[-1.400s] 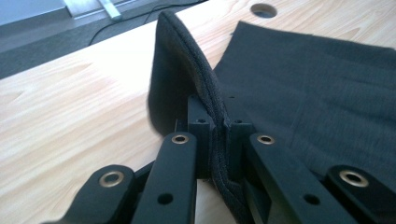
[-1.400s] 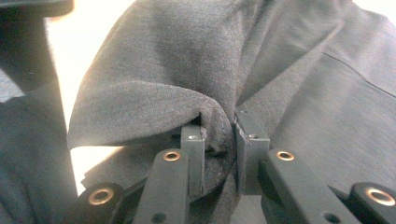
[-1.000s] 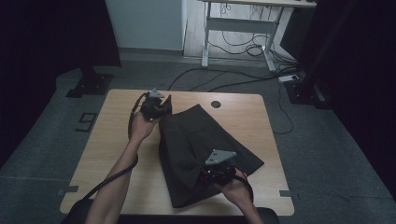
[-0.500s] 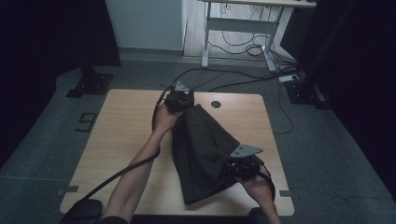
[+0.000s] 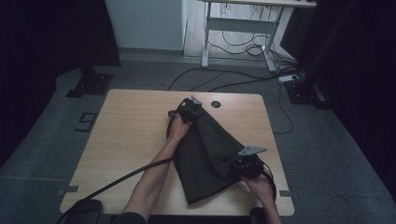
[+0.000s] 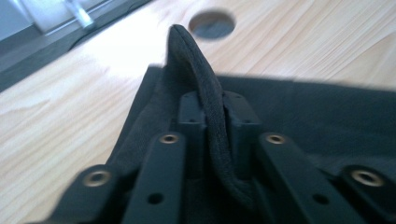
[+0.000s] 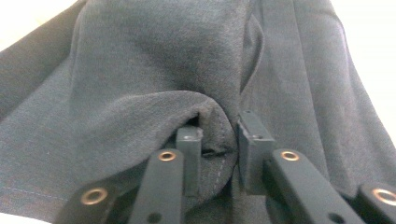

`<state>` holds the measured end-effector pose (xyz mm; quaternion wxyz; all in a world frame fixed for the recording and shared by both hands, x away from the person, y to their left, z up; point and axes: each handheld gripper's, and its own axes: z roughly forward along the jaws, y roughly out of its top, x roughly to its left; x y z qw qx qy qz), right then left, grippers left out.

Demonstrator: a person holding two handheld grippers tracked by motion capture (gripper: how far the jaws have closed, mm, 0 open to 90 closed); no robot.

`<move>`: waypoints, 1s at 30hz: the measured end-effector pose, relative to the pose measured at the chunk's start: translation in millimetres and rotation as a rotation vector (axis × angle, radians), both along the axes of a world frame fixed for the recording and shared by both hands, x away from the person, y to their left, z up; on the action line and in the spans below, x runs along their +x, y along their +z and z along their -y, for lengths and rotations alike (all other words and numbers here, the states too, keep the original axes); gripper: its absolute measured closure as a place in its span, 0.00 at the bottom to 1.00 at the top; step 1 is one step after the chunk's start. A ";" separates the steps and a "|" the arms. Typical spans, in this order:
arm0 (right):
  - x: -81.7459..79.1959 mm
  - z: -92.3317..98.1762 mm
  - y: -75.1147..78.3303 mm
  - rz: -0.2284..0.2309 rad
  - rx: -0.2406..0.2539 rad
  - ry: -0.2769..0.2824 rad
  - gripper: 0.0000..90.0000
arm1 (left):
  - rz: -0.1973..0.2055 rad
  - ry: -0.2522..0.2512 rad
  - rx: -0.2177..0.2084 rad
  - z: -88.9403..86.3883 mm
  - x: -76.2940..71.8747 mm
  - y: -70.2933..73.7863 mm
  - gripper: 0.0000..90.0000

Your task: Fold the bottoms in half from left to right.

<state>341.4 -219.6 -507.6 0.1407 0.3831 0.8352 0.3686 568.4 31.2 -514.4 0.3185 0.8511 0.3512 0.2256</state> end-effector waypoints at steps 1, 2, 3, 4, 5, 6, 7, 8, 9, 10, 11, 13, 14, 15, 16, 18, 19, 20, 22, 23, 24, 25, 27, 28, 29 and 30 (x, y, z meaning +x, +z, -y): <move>0.8 1.6 -1.0 -0.010 0.004 -0.004 0.77 | 0.002 0.008 0.024 1.0 0.7 -3.2 0.78; 0.9 3.3 -0.7 -0.017 0.003 -0.008 0.71 | 0.005 0.020 0.025 0.7 1.2 -4.5 0.74; 0.4 5.3 0.3 -0.024 0.000 -0.012 0.64 | 0.008 0.035 0.011 -0.4 1.8 -3.5 0.68; -0.6 7.7 1.9 -0.032 -0.006 -0.012 0.59 | 0.009 0.045 -0.008 -2.5 2.5 -1.0 0.62; -2.4 10.3 4.1 -0.034 -0.019 -0.011 0.53 | 0.005 0.052 -0.026 -5.0 3.4 2.7 0.55; -4.7 12.9 6.2 -0.029 -0.031 -0.006 0.49 | 0.001 0.056 -0.040 -7.4 4.1 7.3 0.49; -7.0 15.9 8.3 -0.033 -0.042 0.003 0.46 | 0.006 0.060 -0.048 -9.8 3.9 12.4 0.44; -9.6 18.8 10.1 -0.036 -0.051 0.010 0.45 | 0.018 0.062 -0.053 -12.4 2.7 18.0 0.40; -12.7 21.7 12.0 -0.031 -0.060 0.008 0.44 | 0.024 0.061 -0.063 -14.5 1.7 22.3 0.37; -15.0 24.1 13.4 -0.030 -0.061 0.011 0.44 | 0.034 0.063 -0.081 -18.4 -0.5 30.0 0.35; -18.6 28.2 16.3 -0.032 -0.057 0.012 0.42 | 0.046 0.063 -0.102 -21.8 -2.6 35.8 0.33; -24.5 32.7 22.5 -0.024 -0.038 0.005 0.42 | 0.049 0.065 -0.147 -27.5 -6.8 45.3 0.30; -26.4 33.5 25.2 -0.020 -0.032 0.006 0.42 | 0.042 0.058 -0.177 -31.6 -10.2 50.6 0.29; -29.2 33.6 30.3 -0.009 -0.024 0.011 0.42 | 0.039 0.052 -0.190 -33.6 -12.6 53.0 0.29; -30.5 32.8 33.5 -0.002 -0.019 0.015 0.42 | 0.033 0.039 -0.198 -36.2 -17.1 55.7 0.29; -32.1 28.2 41.6 0.010 -0.002 0.031 0.42 | 0.017 0.012 -0.187 -38.6 -25.4 56.3 0.26; -31.9 23.4 45.8 0.022 0.008 0.045 0.41 | 0.016 -0.009 -0.165 -40.0 -33.0 54.1 0.25; -30.5 16.1 49.5 0.020 0.028 0.064 0.41 | 0.010 -0.018 -0.155 -40.5 -35.5 53.0 0.23; -28.3 7.2 51.2 0.019 0.043 0.082 0.39 | -0.006 -0.041 -0.129 -41.9 -45.9 46.3 0.20; -26.7 0.8 51.4 0.018 0.047 0.096 0.38 | -0.010 -0.049 -0.121 -42.7 -50.1 43.2 0.19; -25.4 -4.3 50.9 0.018 0.049 0.106 0.37 | -0.019 -0.056 -0.111 -44.2 -57.1 37.7 0.19; -23.2 -13.1 49.0 0.014 0.051 0.116 0.35 | -0.030 -0.060 -0.109 -45.2 -61.0 34.1 0.17; -19.4 -27.3 42.7 -0.005 0.046 0.131 0.33 | -0.048 -0.076 -0.108 -49.0 -71.7 24.8 0.16; -18.1 -32.7 39.5 -0.008 0.033 0.132 0.30 | -0.056 -0.079 -0.104 -51.2 -78.3 18.9 0.16; -16.2 -40.9 33.4 -0.015 0.007 0.129 0.29 | -0.061 -0.083 -0.098 -52.0 -82.0 15.2 0.16; -14.9 -45.3 29.4 -0.020 -0.003 0.129 0.28 | -0.059 -0.085 -0.087 -53.7 -88.4 9.5 0.16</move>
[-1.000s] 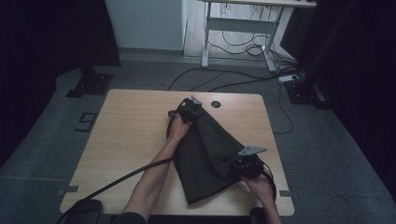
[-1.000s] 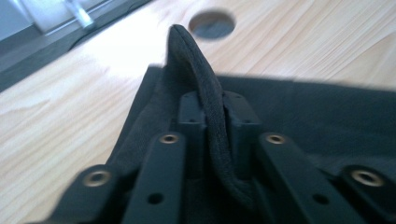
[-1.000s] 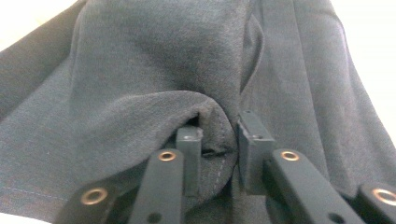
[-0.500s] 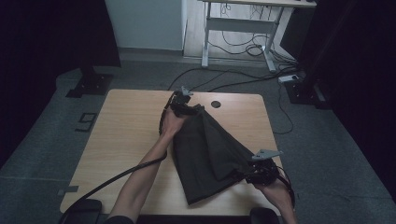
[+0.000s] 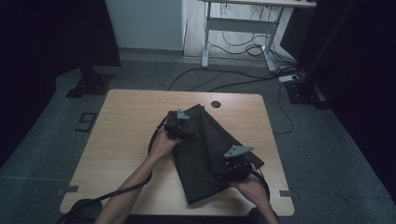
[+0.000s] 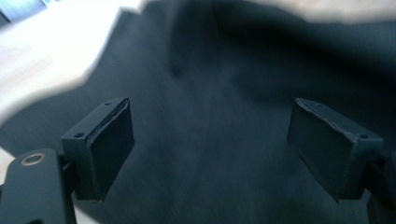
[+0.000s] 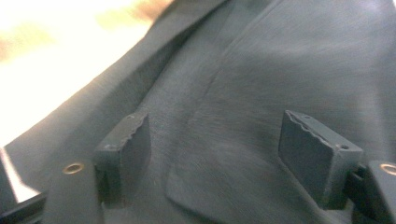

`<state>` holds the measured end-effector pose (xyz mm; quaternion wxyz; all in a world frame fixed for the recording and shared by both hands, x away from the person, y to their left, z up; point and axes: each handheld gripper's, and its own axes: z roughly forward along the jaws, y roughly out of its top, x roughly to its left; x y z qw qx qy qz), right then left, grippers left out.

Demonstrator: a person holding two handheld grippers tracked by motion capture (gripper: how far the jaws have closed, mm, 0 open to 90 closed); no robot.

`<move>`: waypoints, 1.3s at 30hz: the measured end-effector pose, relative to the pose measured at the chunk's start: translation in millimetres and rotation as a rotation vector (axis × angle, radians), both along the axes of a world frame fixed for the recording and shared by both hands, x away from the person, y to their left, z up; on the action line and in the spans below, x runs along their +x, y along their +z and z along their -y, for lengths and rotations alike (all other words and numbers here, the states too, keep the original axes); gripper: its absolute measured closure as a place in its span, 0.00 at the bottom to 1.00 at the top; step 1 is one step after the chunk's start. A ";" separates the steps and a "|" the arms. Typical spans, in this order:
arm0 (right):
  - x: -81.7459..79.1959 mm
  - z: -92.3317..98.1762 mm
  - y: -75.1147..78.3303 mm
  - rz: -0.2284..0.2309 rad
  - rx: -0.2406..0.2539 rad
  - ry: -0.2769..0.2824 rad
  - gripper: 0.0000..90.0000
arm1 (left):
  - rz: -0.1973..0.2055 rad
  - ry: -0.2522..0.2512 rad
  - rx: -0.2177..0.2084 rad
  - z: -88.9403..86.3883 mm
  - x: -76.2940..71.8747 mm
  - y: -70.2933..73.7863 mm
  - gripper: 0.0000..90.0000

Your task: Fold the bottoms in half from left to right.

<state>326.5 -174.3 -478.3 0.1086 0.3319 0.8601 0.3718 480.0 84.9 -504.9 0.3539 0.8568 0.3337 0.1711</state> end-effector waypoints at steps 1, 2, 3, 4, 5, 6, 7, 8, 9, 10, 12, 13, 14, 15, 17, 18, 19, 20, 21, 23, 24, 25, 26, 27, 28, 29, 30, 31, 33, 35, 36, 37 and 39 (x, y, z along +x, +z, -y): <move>1.8 -6.5 -7.2 -0.015 -0.012 -0.008 0.27 | 0.001 -0.002 0.005 -1.1 -3.6 -3.2 0.16; 2.8 -9.6 -11.7 -0.017 -0.027 -0.016 0.26 | -0.003 -0.005 0.011 -2.9 -9.1 -8.3 0.16; 4.1 -14.1 -19.1 -0.017 -0.056 -0.033 0.26 | -0.003 -0.004 0.012 -4.0 -12.1 -11.2 0.16; 4.8 -16.1 -23.4 -0.018 -0.075 -0.041 0.28 | -0.005 -0.002 0.014 -5.5 -16.9 -15.3 0.16; 5.9 -18.6 -29.9 -0.014 -0.113 -0.055 0.33 | -0.003 -0.002 0.016 -6.4 -19.5 -17.2 0.16; 6.5 -19.7 -33.3 -0.005 -0.139 -0.063 0.38 | 0.007 0.003 0.018 -8.0 -23.6 -19.5 0.16; 6.9 -20.5 -37.5 0.000 -0.175 -0.074 0.49 | 0.012 0.003 0.016 -8.9 -25.6 -20.2 0.16; 7.1 -20.4 -38.8 -0.004 -0.184 -0.081 0.60 | 0.018 0.002 0.012 -10.4 -28.4 -20.7 0.16; 7.3 -18.9 -38.9 -0.019 -0.175 -0.083 0.79 | 0.023 0.002 0.010 -11.2 -29.8 -20.7 0.16; 7.6 -17.6 -38.2 -0.032 -0.164 -0.085 0.87 | 0.028 0.002 0.003 -12.1 -31.7 -20.7 0.16; 8.7 -14.8 -35.5 -0.041 -0.166 -0.096 0.94 | 0.033 -0.001 0.003 -13.2 -33.7 -20.2 0.16; 8.6 -13.1 -32.5 -0.038 -0.161 -0.102 0.95 | 0.035 -0.002 0.002 -13.6 -34.4 -20.0 0.16; 8.1 -12.0 -29.7 -0.029 -0.158 -0.103 0.95 | 0.037 -0.003 0.006 -14.6 -35.5 -19.1 0.17; 6.9 -9.0 -22.9 -0.010 -0.155 -0.108 0.95 | 0.038 -0.004 0.007 -15.3 -36.1 -18.4 0.17; 5.8 0.5 -8.3 0.028 -0.128 -0.132 0.95 | 0.041 -0.005 0.010 -17.5 -37.5 -16.1 0.17; 6.2 5.6 -2.3 0.041 -0.114 -0.143 0.95 | 0.042 -0.005 0.010 -18.9 -38.3 -14.5 0.17; 7.3 15.0 7.3 0.057 -0.096 -0.169 0.94 | 0.043 -0.005 0.010 -19.7 -38.9 -13.3 0.17; 8.4 21.1 12.5 0.068 -0.091 -0.186 0.94 | 0.047 -0.004 0.007 -21.0 -39.9 -11.4 0.17; 10.8 31.4 19.8 0.076 -0.084 -0.214 0.94 | 0.047 -0.004 0.004 -21.7 -40.7 -10.1 0.16; 16.1 47.5 26.9 0.076 -0.066 -0.257 0.93 | 0.048 -0.003 -0.004 -22.6 -42.8 -7.2 0.16; 18.5 53.1 28.2 0.077 -0.069 -0.273 0.94 | 0.049 -0.006 -0.007 -23.0 -44.3 -5.5 0.16; 22.8 61.4 28.4 0.072 -0.081 -0.303 0.93 | 0.051 -0.009 -0.006 -23.2 -45.4 -4.5 0.16; 25.9 66.4 27.3 0.067 -0.084 -0.319 0.92 | 0.053 -0.012 -0.004 -23.2 -47.0 -3.3 0.16; 31.2 74.6 23.6 0.050 -0.084 -0.347 0.91 | 0.053 -0.014 -0.004 -23.3 -48.0 -2.6 0.16; 34.6 79.3 20.2 0.035 -0.085 -0.359 0.90 | 0.054 -0.015 -0.008 -23.3 -49.8 -1.9 0.16; 39.8 85.8 12.7 0.011 -0.096 -0.382 0.88 | 0.053 -0.019 -0.004 -23.7 -50.9 -1.2 0.16; 42.7 89.0 7.3 -0.004 -0.104 -0.394 0.85 | 0.056 -0.017 -0.003 -24.3 -53.0 -0.7 0.16; 47.0 94.1 -2.6 -0.028 -0.116 -0.412 0.79 | 0.055 -0.017 -0.003 -24.8 -54.3 -0.5 0.16; 52.7 101.1 -18.6 -0.063 -0.149 -0.438 0.68 | 0.054 -0.017 -0.001 -27.0 -58.1 0.2 0.15; 56.5 108.4 -29.1 -0.078 -0.188 -0.477 0.55 | 0.056 -0.011 -0.002 -30.4 -62.5 1.1 0.13; 57.4 111.2 -30.6 -0.079 -0.201 -0.492 0.50 | 0.054 -0.005 -0.008 -32.9 -65.3 2.0 0.12; 57.9 115.6 -29.8 -0.072 -0.203 -0.511 0.45 | 0.050 0.002 -0.010 -34.9 -67.2 2.7 0.10; 56.6 120.5 -21.5 -0.034 -0.178 -0.529 0.38 | 0.034 0.013 -0.019 -37.7 -70.4 3.8 0.03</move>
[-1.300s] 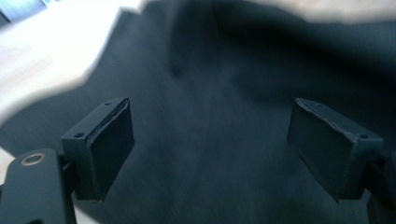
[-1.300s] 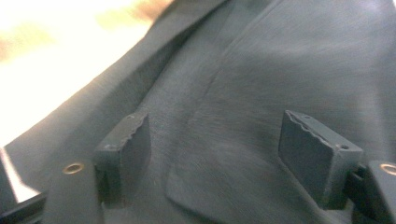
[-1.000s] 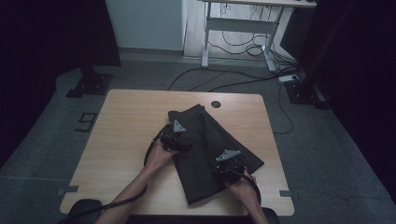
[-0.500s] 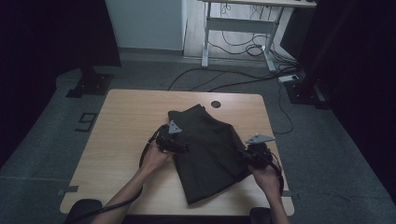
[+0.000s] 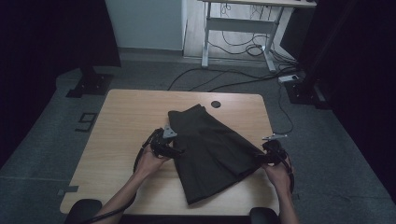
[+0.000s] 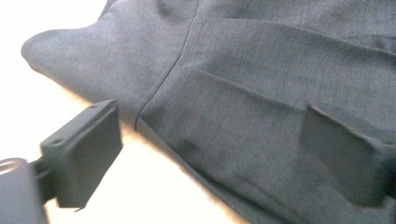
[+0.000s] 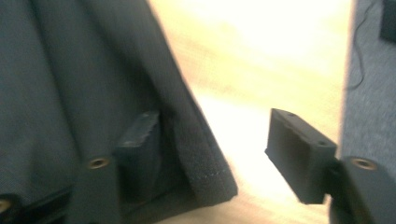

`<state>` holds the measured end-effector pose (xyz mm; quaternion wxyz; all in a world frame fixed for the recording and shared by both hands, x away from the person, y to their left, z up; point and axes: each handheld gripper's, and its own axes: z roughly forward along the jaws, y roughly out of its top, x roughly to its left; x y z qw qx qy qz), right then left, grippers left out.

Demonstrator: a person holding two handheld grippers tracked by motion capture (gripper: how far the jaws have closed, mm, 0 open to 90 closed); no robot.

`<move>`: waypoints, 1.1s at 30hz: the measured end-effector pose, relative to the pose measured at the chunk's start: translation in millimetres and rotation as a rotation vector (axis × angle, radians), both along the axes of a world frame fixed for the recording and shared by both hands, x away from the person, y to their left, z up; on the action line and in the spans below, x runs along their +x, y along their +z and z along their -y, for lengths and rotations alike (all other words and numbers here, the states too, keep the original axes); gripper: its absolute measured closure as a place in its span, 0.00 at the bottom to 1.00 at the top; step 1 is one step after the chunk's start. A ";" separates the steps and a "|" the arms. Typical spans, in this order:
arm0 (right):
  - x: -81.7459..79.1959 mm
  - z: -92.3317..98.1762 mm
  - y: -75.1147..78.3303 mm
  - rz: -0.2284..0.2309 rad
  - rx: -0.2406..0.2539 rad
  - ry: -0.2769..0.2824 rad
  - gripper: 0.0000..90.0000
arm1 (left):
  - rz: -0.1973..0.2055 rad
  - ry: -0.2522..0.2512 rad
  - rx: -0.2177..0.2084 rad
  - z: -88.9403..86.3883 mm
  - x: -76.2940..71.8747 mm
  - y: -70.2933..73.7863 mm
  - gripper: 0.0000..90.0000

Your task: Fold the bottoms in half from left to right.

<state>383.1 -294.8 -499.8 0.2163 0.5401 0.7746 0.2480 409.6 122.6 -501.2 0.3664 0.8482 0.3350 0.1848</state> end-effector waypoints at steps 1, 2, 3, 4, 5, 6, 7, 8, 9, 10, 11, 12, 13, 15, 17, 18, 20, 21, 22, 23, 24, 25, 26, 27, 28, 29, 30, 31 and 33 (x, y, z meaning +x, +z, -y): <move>-0.8 0.9 5.5 0.024 0.016 -0.003 0.35 | -0.009 0.004 -0.003 -0.7 -1.7 0.0 0.00; -0.7 1.2 10.5 0.043 0.032 -0.002 0.31 | -0.014 0.011 -0.007 -0.9 -4.0 -0.2 0.00; 0.3 0.3 14.0 0.052 0.045 0.000 0.29 | -0.021 0.012 -0.015 -0.6 -6.7 -1.3 0.00; 1.6 -1.2 16.0 0.056 0.051 0.006 0.29 | -0.029 0.011 -0.026 0.1 -8.8 -2.7 0.00; 3.1 -2.7 16.1 0.058 0.053 0.008 0.29 | -0.045 0.001 -0.031 1.8 -12.7 -5.8 0.00; 6.3 -5.1 13.5 0.050 0.049 0.008 0.28 | -0.050 -0.003 -0.030 3.3 -15.3 -8.3 0.00; 8.6 -6.3 10.4 0.038 0.046 0.009 0.28 | -0.058 -0.012 -0.020 6.3 -19.6 -13.3 0.00; 12.7 -7.2 3.4 0.015 0.039 0.005 0.28 | -0.061 -0.017 -0.009 7.8 -22.0 -16.6 0.00; 15.0 -7.1 -1.7 0.002 0.036 -0.001 0.28 | -0.067 -0.022 0.008 9.9 -25.2 -22.6 0.00; 18.4 -5.8 -10.9 -0.023 0.028 -0.013 0.27 | -0.073 -0.023 0.016 11.0 -26.8 -26.2 0.00; 19.8 -5.0 -16.4 -0.041 0.026 -0.020 0.27 | -0.083 -0.024 0.030 11.7 -28.2 -32.2 0.00; 20.8 -3.8 -25.1 -0.064 0.015 -0.025 0.27 | -0.090 -0.020 0.034 11.8 -28.7 -35.6 0.00; 20.7 -3.2 -29.8 -0.075 0.012 -0.025 0.26 | -0.102 -0.015 0.035 10.7 -28.5 -40.1 0.00; 17.5 -0.4 -35.5 -0.063 0.053 -0.041 0.26 | -0.124 -0.001 0.006 6.7 -26.8 -43.1 0.00; 13.4 0.4 -36.4 -0.069 0.074 -0.029 0.26 | -0.125 0.004 0.017 4.2 -25.4 -43.5 0.00; 10.4 -0.7 -36.0 -0.075 0.069 -0.011 0.26 | -0.120 0.006 0.031 3.0 -24.9 -43.1 0.00; 3.4 -6.8 -34.9 -0.070 0.044 0.015 0.26 | -0.110 0.015 0.066 -0.6 -23.5 -42.3 0.00; 0.9 -9.2 -34.7 -0.069 0.038 0.023 0.26 | -0.109 0.022 0.071 -4.2 -22.2 -41.9 0.00; -3.5 -13.7 -34.1 -0.062 0.020 0.038 0.26 | -0.110 0.028 0.074 -6.9 -21.1 -41.7 0.00; -6.2 -16.6 -33.9 -0.058 0.013 0.051 0.27 | -0.109 0.039 0.077 -10.5 -19.5 -41.4 0.00; -9.9 -20.4 -33.7 -0.060 0.010 0.068 0.27 | -0.106 0.051 0.083 -14.5 -17.7 -41.0 0.00; -13.6 -24.3 -33.8 -0.061 0.009 0.083 0.27 | -0.105 0.060 0.089 -19.0 -15.5 -40.5 0.00; -17.5 -28.6 -33.8 -0.062 0.012 0.098 0.27 | -0.104 0.072 0.092 -22.3 -13.9 -40.1 0.00; -20.5 -32.2 -33.9 -0.064 0.014 0.110 0.27 | -0.100 0.091 0.099 -27.9 -11.0 -39.5 0.00; -25.8 -38.6 -34.0 -0.069 0.018 0.135 0.27 | -0.095 0.100 0.109 -31.6 -9.2 -38.8 0.00; -29.3 -43.2 -34.0 -0.071 0.020 0.149 0.26 | -0.089 0.121 0.117 -37.4 -6.0 -38.1 0.00; -35.2 -51.4 -34.1 -0.073 0.022 0.179 0.27 | -0.087 0.136 0.125 -42.4 -3.1 -37.4 0.00; -39.8 -58.3 -34.2 -0.075 0.025 0.205 0.26 | -0.087 0.149 0.131 -47.4 0.0 -36.8 0.00; -46.4 -69.5 -34.8 -0.079 0.035 0.242 0.26 | -0.096 0.175 0.128 -56.2 5.1 -36.4 0.00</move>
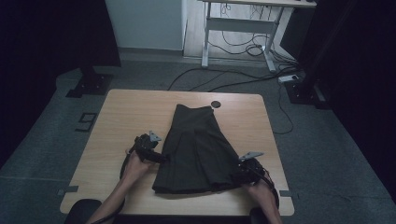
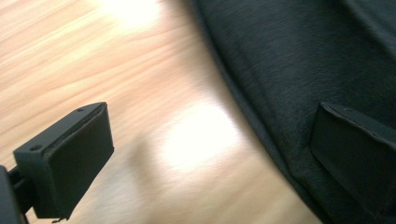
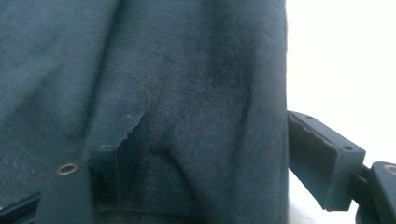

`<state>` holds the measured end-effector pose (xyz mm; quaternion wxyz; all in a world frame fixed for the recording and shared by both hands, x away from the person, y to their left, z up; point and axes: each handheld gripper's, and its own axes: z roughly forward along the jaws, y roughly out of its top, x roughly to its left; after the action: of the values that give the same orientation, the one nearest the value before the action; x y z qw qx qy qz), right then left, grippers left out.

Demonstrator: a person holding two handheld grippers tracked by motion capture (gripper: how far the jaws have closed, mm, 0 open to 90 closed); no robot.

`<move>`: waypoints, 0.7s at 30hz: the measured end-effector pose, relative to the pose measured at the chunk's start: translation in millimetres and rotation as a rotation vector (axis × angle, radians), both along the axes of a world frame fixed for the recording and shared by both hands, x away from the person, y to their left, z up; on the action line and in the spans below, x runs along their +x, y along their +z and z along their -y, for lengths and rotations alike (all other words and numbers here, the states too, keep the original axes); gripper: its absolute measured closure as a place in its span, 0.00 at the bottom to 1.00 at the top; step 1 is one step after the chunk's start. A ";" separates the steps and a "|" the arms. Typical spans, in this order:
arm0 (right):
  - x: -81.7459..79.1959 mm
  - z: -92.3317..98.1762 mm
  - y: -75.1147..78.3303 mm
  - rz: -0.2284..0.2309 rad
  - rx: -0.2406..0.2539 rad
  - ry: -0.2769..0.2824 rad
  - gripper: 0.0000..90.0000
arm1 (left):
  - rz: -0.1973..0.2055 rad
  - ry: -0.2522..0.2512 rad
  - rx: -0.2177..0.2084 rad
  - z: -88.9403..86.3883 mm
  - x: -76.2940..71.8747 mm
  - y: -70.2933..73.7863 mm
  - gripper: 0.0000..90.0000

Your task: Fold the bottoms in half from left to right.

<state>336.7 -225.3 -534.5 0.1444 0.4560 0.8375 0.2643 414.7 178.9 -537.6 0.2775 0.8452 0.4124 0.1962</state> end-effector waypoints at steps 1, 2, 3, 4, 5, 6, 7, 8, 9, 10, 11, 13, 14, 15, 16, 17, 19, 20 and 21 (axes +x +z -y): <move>-2.7 -5.8 -0.5 -0.006 0.011 0.016 0.26 | -0.005 0.007 -0.005 -2.8 1.5 0.1 0.00; -3.5 -8.5 -0.5 -0.011 0.014 0.025 0.26 | -0.013 0.013 -0.011 -6.3 2.8 0.7 0.00; -3.8 -12.0 0.8 -0.027 0.012 0.036 0.25 | -0.017 0.011 -0.011 -7.9 3.1 1.8 0.00; -3.4 -13.6 2.7 -0.037 0.006 0.043 0.25 | -0.014 0.012 -0.006 -10.4 2.6 5.9 0.00; -3.2 -15.7 8.4 -0.033 0.009 0.049 0.24 | 0.004 0.015 -0.007 -12.6 1.8 10.9 0.00; -3.0 -17.1 15.0 -0.016 0.030 0.051 0.24 | 0.021 0.020 -0.029 -15.1 1.6 16.7 0.00; -1.2 -18.5 22.2 0.007 0.049 0.056 0.24 | 0.029 0.030 -0.064 -17.6 2.6 22.9 0.00; 2.2 -20.6 29.5 0.027 0.057 0.059 0.24 | 0.033 0.048 -0.101 -19.8 5.3 30.4 0.00; 9.1 -23.6 37.4 0.053 0.053 0.059 0.24 | 0.035 0.053 -0.120 -20.2 7.2 34.1 0.00; 14.1 -25.9 41.1 0.070 0.048 0.055 0.23 | 0.037 0.050 -0.139 -19.8 9.8 37.9 0.00; 21.8 -28.7 44.7 0.086 0.050 0.053 0.23 | 0.035 0.044 -0.151 -17.5 12.0 40.0 0.00; 39.2 -34.5 46.4 0.100 0.056 0.036 0.22 | 0.025 0.019 -0.168 -11.8 15.6 39.2 0.00; 46.0 -36.4 45.1 0.101 0.054 0.031 0.21 | 0.008 -0.003 -0.168 -5.5 19.5 34.1 0.00; 59.0 -40.1 40.0 0.097 0.047 0.016 0.21 | -0.002 -0.010 -0.157 -1.3 22.3 29.1 0.00; 66.9 -41.8 35.1 0.093 0.042 0.005 0.20 | -0.007 -0.014 -0.146 1.4 24.3 25.2 0.00; 72.3 -42.3 31.2 0.088 0.039 -0.004 0.21 | -0.013 -0.018 -0.137 3.5 26.3 21.0 0.00; 82.7 -42.1 20.2 0.083 0.039 -0.034 0.20 | -0.038 -0.023 -0.119 6.7 31.6 8.4 0.00; 86.0 -40.8 14.8 0.080 0.051 -0.042 0.20 | -0.045 -0.026 -0.099 7.4 32.9 3.0 0.00; 87.8 -39.6 9.7 0.074 0.059 -0.052 0.20 | -0.050 -0.031 -0.085 7.9 33.4 -0.9 0.00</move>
<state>424.5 -185.7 -524.8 0.1685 0.4715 0.8114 0.3018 448.1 171.0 -538.5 0.3060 0.8436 0.4139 0.1530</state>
